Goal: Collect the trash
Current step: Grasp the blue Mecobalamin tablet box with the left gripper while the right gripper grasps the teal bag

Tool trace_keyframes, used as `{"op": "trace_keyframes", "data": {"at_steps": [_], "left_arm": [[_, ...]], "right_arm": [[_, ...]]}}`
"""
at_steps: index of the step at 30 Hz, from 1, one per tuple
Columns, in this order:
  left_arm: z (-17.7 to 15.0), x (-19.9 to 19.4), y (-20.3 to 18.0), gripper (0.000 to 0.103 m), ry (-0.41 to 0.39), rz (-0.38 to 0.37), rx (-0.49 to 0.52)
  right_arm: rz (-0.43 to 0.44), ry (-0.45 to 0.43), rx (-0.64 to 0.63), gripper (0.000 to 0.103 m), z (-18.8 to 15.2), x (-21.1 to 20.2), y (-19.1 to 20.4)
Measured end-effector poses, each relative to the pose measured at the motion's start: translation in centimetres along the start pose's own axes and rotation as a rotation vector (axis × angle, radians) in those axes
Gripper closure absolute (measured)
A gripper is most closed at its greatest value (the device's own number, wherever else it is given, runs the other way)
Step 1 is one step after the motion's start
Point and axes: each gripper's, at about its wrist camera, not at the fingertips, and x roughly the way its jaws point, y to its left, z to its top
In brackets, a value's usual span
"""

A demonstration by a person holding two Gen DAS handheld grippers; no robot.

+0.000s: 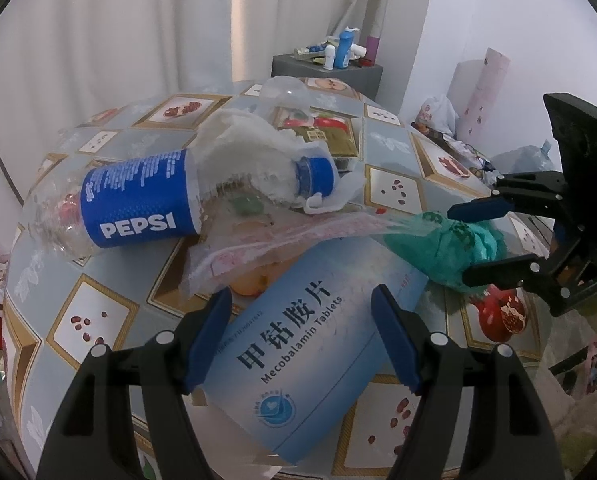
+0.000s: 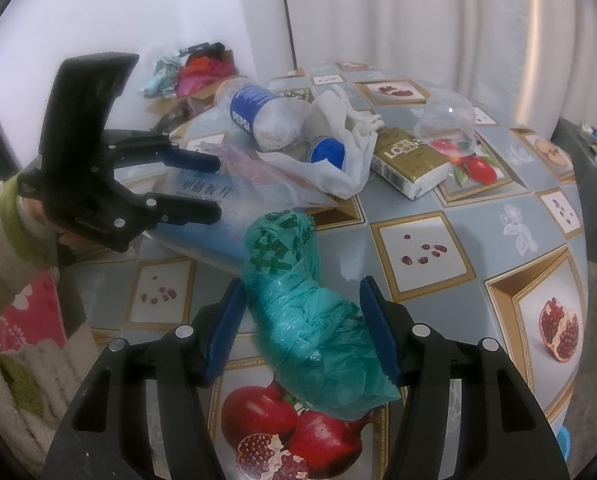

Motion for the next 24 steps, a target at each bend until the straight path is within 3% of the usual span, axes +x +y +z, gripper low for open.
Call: {"op": "trace_keyframes", "data": {"at_steps": [8, 20, 24], "left_arm": [[-1.3, -0.9, -0.1, 0.033, 0.033, -0.005, -0.065], [-5.5, -3.8, -1.9, 0.033, 0.104, -0.061, -0.314], [-6.7, -4.9, -2.4, 0.028, 0.1, -0.091, -0.383]], "right_arm": [[-0.036, 0.004, 0.049, 0.049, -0.6, -0.5, -0.1], [-0.086, 0.019, 0.277, 0.047, -3.3, -2.5, 0.7], [-0.088, 0.042, 0.348, 0.047, -4.3, -2.6, 0.7]]}}
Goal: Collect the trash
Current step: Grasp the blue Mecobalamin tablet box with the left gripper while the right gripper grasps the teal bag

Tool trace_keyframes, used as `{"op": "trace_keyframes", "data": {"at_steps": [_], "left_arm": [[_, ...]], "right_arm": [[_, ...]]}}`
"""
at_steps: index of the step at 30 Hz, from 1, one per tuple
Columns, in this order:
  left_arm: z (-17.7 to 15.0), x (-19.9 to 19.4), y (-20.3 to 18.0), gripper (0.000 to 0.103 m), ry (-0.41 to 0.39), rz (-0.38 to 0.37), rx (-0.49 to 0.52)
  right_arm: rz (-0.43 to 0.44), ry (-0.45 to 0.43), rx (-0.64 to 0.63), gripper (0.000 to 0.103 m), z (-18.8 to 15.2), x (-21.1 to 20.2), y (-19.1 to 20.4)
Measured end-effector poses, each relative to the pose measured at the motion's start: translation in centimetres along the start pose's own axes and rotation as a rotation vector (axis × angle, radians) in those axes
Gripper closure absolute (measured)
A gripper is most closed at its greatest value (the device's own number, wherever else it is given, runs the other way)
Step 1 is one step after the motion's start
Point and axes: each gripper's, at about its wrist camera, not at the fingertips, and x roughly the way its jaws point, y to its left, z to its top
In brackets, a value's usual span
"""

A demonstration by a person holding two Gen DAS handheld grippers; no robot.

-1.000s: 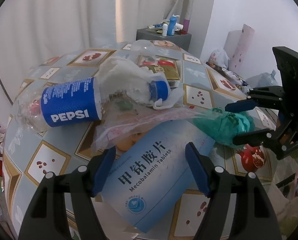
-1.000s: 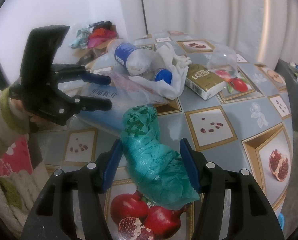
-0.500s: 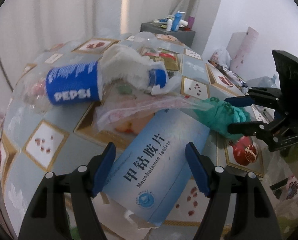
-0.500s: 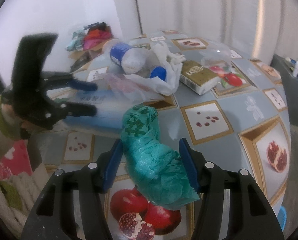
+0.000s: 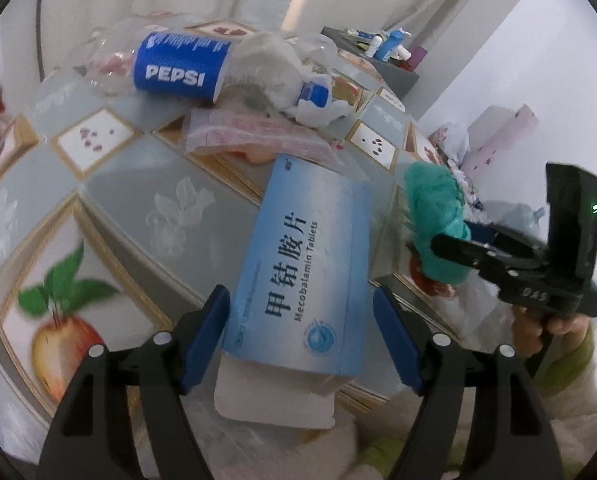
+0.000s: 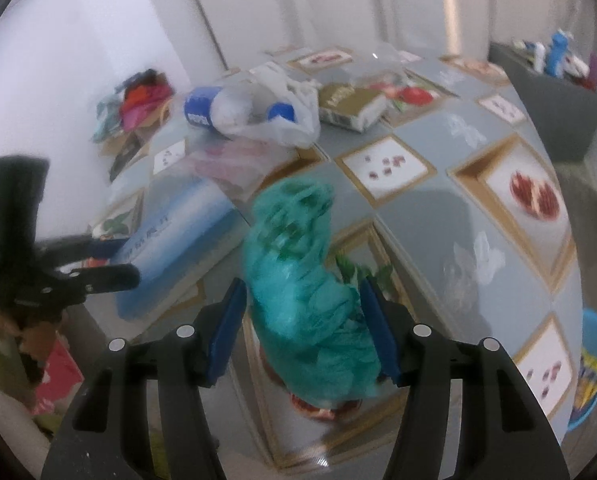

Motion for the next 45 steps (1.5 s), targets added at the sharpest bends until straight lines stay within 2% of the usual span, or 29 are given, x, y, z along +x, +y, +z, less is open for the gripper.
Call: {"op": "trace_keyframes", "data": {"at_steps": [4, 7, 9, 13, 15, 20, 26, 29, 35, 42, 45], "left_arm": [[-0.4, -0.5, -0.8, 0.027, -0.01, 0.019, 0.018], [-0.3, -0.9, -1.6, 0.023, -0.041, 0.065, 0.051], [0.1, -0.9, -1.9, 0.021, -0.06, 0.086, 0.062], [0.9, -0.2, -2.3, 0.019, -0.07, 0.135, 0.084], [1.3, 0.6, -2.9, 0.019, -0.072, 0.179, 0.111], [1.8, 2.4, -3.9, 0.019, -0.063, 0.228, 0.171], [1.8, 4.2, -4.3, 0.019, -0.032, 0.271, 0.199], [1.8, 4.6, -4.0, 0.019, -0.026, 0.274, 0.182], [1.9, 5.0, -3.7, 0.019, -0.024, 0.288, 0.164], [1.9, 5.2, -3.8, 0.028, -0.035, 0.306, 0.171], [1.9, 5.1, -3.8, 0.028, -0.035, 0.306, 0.169]], "right_arm": [[0.004, 0.005, 0.048, 0.047, -0.7, -0.2, -0.1], [-0.001, -0.009, 0.085, 0.046, -0.8, -0.6, -0.4], [-0.007, -0.021, 0.115, 0.04, -0.9, -1.0, -0.7], [0.021, -0.048, 0.185, 0.036, -0.6, -1.7, -1.4], [0.025, -0.058, 0.192, 0.035, -0.5, -2.0, -1.4], [0.034, -0.072, 0.208, 0.034, 0.3, -1.8, -1.2], [-0.023, -0.065, 0.194, 0.034, 1.2, -0.4, -0.9], [-0.035, -0.064, 0.175, 0.034, 1.4, 0.1, -0.5], [-0.057, -0.049, 0.152, 0.041, 1.3, 1.0, -0.1], [-0.06, -0.04, 0.143, 0.045, 1.1, 1.2, -0.1], [-0.056, -0.039, 0.143, 0.047, 1.1, 1.2, -0.1]]}}
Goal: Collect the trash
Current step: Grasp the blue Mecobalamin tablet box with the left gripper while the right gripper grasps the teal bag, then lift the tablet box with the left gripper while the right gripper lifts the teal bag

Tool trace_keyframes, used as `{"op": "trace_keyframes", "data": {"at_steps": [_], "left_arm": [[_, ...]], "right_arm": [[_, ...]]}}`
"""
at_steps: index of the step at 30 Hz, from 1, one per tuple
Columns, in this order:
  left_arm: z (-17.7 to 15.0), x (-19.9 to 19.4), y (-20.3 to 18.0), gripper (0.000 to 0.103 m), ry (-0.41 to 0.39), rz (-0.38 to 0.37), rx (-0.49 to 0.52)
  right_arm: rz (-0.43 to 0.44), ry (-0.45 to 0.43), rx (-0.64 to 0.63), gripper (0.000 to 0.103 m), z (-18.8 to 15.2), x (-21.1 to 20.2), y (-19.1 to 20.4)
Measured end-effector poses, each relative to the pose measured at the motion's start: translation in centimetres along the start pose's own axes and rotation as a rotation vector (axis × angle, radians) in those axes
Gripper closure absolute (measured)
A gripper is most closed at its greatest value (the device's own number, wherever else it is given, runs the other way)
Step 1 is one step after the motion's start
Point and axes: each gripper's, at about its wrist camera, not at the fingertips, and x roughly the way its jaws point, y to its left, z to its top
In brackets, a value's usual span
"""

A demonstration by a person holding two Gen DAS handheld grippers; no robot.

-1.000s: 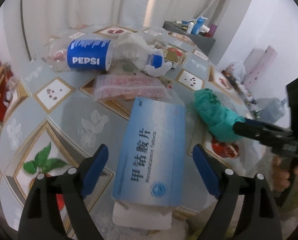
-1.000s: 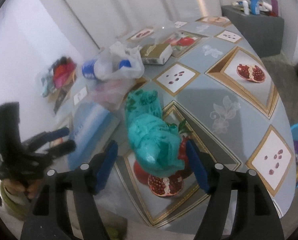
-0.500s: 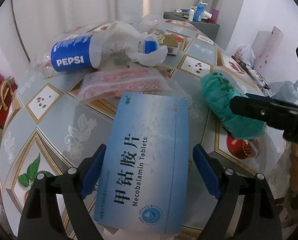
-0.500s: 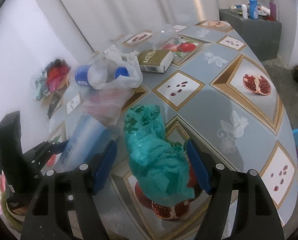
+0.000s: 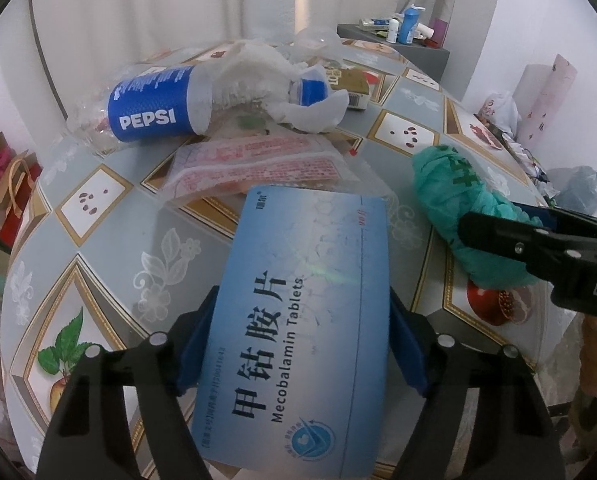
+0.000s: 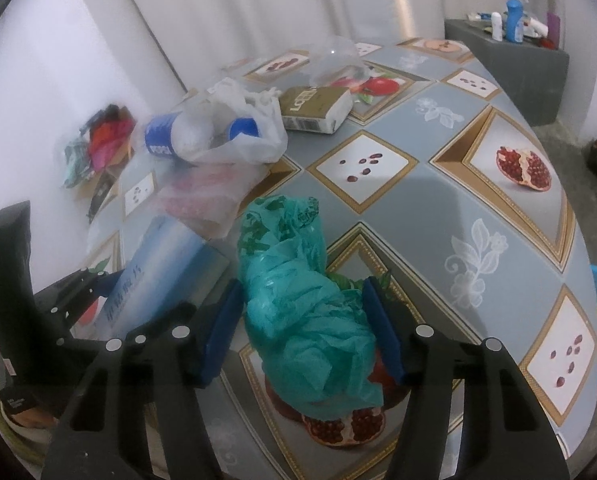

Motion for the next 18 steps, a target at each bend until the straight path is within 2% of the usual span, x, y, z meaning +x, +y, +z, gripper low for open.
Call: {"op": "trace_keyframes", "data": {"at_steps": [18], "left_arm": [[-0.1, -1.8, -0.4, 0.029, -0.027, -0.007, -0.01]], "right_arm": [[0.01, -0.031, 0.0, 0.051, -0.3, -2.0, 0.2]]}}
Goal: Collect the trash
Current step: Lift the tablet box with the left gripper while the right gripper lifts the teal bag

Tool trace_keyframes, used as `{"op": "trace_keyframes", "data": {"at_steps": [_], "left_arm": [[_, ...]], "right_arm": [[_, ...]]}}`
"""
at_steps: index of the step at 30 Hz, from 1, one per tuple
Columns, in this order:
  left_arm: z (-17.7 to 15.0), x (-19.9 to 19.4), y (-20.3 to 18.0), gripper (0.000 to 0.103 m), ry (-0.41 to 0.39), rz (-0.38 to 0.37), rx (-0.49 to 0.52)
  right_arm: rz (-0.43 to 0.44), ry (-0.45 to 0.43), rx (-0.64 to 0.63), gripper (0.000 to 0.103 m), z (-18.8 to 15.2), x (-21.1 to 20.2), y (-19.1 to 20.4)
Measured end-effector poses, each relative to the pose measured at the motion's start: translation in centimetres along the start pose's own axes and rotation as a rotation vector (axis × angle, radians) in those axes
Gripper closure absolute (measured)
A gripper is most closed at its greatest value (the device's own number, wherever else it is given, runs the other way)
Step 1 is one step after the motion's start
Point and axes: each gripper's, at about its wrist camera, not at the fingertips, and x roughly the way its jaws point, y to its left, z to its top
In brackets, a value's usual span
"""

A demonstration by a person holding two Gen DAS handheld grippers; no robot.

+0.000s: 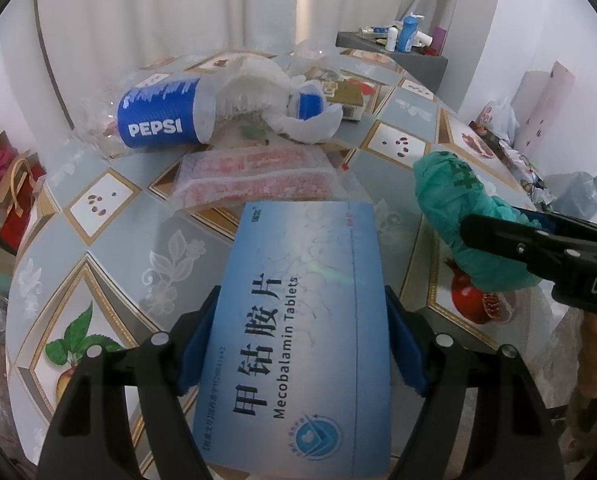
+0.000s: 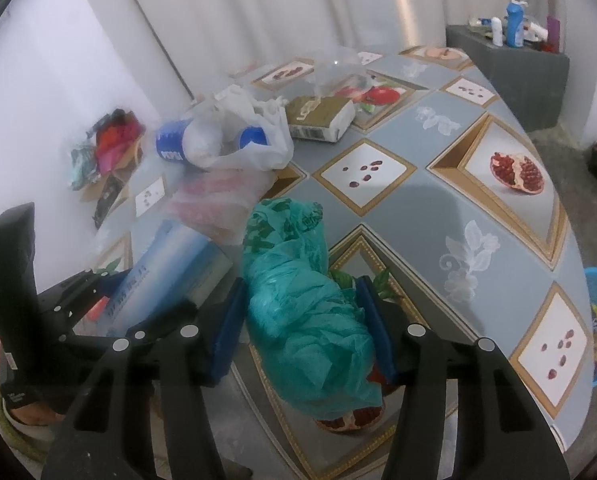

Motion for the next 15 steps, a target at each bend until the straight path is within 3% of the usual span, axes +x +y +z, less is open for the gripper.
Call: {"op": "trace_keyframes", "data": {"at_steps": [15], "left_arm": [[0.1, -4.8, -1.5, 0.029, -0.088, -0.005, 0.019]], "right_arm": [[-0.003, -0.095, 0.016, 0.052, -0.5, -4.8, -0.2]]}}
